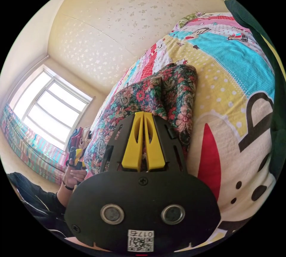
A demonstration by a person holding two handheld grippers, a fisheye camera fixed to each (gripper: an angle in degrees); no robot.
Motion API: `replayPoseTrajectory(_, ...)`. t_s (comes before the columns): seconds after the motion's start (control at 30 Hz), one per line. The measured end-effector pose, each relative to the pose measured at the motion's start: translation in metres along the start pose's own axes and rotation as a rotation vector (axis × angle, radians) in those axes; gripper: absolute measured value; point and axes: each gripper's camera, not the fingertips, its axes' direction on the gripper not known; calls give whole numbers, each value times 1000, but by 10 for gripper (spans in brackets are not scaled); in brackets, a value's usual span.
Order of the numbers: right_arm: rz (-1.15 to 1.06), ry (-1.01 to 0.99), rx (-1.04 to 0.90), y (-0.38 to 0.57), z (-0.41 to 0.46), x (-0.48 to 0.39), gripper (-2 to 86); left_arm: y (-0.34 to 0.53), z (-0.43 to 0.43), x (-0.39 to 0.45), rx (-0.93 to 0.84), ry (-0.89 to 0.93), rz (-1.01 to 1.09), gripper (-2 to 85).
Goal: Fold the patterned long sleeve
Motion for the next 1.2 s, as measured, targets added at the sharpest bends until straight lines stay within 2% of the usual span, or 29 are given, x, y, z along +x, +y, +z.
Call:
replayPoseTrajectory(0.13,-2,2,1,3,2,-8,1,-20,12,-5,-32,13,-41,187)
replayPoseTrajectory(0.3,-2,2,3,8,6,-21,2,-15,20,0,35,-56,-60,174)
replayPoseTrajectory(0.43,-13,-9,26,15,5,-40,7,-25,19,7,25,-31,-131,159)
replayPoseTrajectory(0.5,-103,-20,50,22,-1,-64,13,-36,17,17,-1,-28,-136,155)
replayPoseTrajectory(0.57,-315,-55,179,48,-25,-115,29,-47,13,26,-24,-4,-141,152)
replayPoseTrajectory(0.6,-353,-55,222,57,-32,-127,43,-53,12,30,-27,19,-147,149)
replayPoseTrajectory(0.7,-510,-37,391,107,-60,-186,151,-65,11,40,-36,51,-153,146)
replayPoseTrajectory(0.77,-651,86,416,142,-57,-228,240,-71,10,44,-43,48,-153,146)
replayPoseTrajectory(0.9,-882,313,276,178,-19,-283,277,-83,10,43,-51,84,-180,146)
replayPoseTrajectory(0.97,-987,503,190,192,19,-311,285,-88,10,40,-50,122,-196,146)
replayPoseTrajectory(1.07,-1015,710,120,197,69,-333,290,-95,9,40,-54,150,-196,146)
replayPoseTrajectory(1.2,-1013,870,10,193,125,-345,284,-104,9,42,-52,176,-197,146)
